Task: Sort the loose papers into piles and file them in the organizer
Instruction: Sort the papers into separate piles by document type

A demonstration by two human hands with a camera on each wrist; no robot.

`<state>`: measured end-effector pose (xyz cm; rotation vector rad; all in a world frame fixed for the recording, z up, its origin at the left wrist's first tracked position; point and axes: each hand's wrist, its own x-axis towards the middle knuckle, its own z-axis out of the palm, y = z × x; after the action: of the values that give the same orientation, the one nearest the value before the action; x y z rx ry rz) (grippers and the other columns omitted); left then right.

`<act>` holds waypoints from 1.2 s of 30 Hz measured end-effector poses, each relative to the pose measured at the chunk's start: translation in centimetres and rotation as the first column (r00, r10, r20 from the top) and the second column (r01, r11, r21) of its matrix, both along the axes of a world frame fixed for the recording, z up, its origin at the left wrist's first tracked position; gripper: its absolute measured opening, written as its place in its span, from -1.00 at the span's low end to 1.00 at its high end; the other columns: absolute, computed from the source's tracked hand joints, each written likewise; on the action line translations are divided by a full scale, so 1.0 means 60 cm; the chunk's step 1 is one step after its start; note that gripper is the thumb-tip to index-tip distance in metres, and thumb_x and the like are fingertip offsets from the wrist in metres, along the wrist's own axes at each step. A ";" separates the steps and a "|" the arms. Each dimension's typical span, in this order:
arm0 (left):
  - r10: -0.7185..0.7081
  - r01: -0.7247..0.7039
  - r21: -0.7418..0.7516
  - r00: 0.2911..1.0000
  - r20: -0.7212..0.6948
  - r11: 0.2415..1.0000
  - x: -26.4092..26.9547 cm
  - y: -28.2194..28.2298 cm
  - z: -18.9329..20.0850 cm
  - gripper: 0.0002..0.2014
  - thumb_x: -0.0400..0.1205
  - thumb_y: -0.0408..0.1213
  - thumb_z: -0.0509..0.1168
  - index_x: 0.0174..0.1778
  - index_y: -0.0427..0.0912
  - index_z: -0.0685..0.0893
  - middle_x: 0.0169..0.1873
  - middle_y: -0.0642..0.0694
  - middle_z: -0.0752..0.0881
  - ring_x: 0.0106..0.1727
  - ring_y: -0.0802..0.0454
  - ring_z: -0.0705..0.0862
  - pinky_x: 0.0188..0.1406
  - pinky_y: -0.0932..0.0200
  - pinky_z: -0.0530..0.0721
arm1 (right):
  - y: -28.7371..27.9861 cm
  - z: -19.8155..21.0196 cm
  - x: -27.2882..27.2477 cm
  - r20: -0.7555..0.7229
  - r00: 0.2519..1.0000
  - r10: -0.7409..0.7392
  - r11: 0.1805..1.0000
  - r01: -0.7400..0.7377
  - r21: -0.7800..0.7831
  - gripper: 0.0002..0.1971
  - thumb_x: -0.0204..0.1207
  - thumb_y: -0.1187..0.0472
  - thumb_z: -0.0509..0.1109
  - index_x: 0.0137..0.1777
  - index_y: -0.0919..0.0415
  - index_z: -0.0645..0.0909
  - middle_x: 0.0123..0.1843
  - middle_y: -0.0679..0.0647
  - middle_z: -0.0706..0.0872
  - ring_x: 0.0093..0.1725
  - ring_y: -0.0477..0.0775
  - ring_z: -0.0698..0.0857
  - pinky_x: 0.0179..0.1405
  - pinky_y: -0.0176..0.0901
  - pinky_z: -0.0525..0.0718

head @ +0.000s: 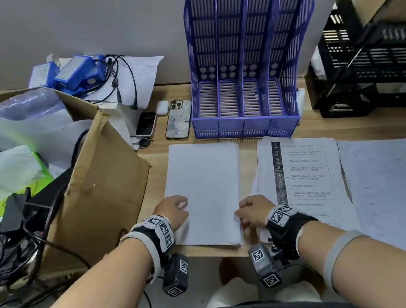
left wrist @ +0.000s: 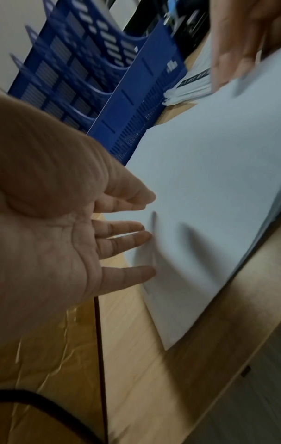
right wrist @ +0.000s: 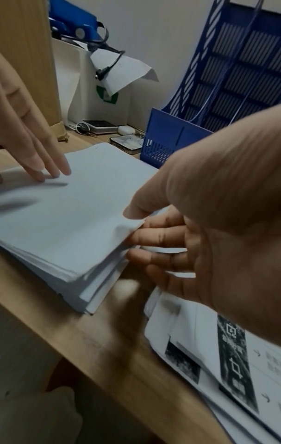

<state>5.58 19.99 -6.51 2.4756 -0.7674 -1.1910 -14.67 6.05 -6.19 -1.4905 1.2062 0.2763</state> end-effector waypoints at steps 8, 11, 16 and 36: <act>-0.528 0.517 -0.110 0.838 -0.137 0.849 -0.058 -0.016 0.026 0.13 0.24 0.28 0.58 0.69 0.11 0.19 0.66 0.05 0.30 0.65 0.02 0.30 0.66 -0.05 0.24 | -0.004 0.050 0.033 0.162 0.965 -0.205 0.974 0.185 0.134 -0.80 0.55 0.43 0.37 -0.30 0.27 0.57 -0.43 0.25 0.68 -0.50 0.04 0.70 -0.54 -0.22 0.59; -0.485 0.464 -0.175 0.868 -0.104 0.868 -0.054 -0.011 0.023 -0.13 0.44 0.01 0.57 0.65 0.10 0.32 0.57 0.00 0.47 0.54 0.03 0.49 0.59 0.01 0.40 | -0.017 0.066 0.042 0.196 0.927 -0.320 0.939 0.283 0.197 -0.79 0.60 0.45 0.33 -0.27 0.27 0.52 -0.44 0.26 0.64 -0.55 0.03 0.65 -0.49 -0.18 0.65; -0.430 0.393 -0.235 0.893 -0.132 0.889 -0.023 0.001 0.023 -0.61 0.57 -0.20 0.47 0.35 0.05 0.73 0.22 0.15 0.78 0.21 0.24 0.74 0.38 0.08 0.66 | -0.028 0.077 0.032 0.181 0.910 -0.374 0.915 0.330 0.232 -0.80 0.61 0.46 0.32 -0.25 0.31 0.53 -0.43 0.26 0.65 -0.52 0.05 0.64 -0.52 -0.20 0.65; 0.191 -0.097 -0.577 0.976 0.104 0.811 -0.013 -0.037 0.099 -0.78 0.71 -0.36 0.15 -0.15 0.04 0.58 -0.28 -0.08 0.68 -0.31 -0.06 0.57 -0.25 0.11 0.52 | -0.038 0.078 -0.007 0.054 0.951 -0.304 0.949 0.298 0.101 -0.69 0.57 0.35 0.32 0.28 0.20 0.40 0.08 0.29 0.54 -0.26 0.14 0.57 -0.37 -0.14 0.59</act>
<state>4.80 17.74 -0.58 2.0823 -0.8126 -0.5903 -15.08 3.77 -1.51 -1.2060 1.3275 0.0722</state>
